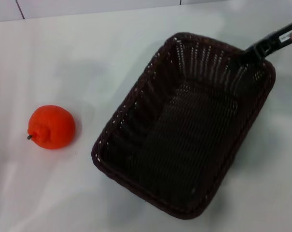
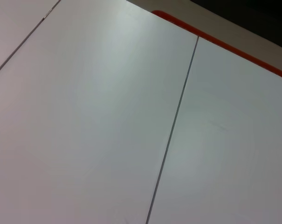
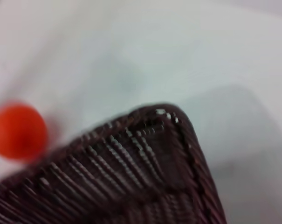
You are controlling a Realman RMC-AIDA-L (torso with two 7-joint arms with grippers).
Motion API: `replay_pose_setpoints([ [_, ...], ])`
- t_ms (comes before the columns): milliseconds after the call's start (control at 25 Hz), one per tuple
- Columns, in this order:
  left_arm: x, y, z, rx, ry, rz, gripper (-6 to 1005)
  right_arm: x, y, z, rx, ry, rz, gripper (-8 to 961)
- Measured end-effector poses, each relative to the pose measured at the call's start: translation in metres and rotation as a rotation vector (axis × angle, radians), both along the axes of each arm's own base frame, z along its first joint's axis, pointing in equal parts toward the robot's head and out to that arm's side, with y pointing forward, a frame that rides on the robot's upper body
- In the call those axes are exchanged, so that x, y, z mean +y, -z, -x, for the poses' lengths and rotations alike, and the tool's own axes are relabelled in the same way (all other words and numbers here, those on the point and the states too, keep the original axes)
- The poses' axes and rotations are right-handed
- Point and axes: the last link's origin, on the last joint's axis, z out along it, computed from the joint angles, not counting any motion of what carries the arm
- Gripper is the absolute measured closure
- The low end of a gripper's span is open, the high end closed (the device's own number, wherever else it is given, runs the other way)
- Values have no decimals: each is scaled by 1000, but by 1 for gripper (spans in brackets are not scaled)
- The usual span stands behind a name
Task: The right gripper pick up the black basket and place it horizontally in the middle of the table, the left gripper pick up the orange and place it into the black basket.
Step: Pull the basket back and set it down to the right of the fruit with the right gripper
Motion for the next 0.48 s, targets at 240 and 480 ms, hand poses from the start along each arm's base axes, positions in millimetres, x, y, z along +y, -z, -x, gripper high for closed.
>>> replay_pose_setpoints([
  [240, 2, 0, -1, 3, 0, 0, 170, -11, -20, -13, 215, 143, -88, 757],
  [480, 7, 2, -3, 1, 4, 7, 170, -22, -26, -29, 401, 288, -144, 757],
])
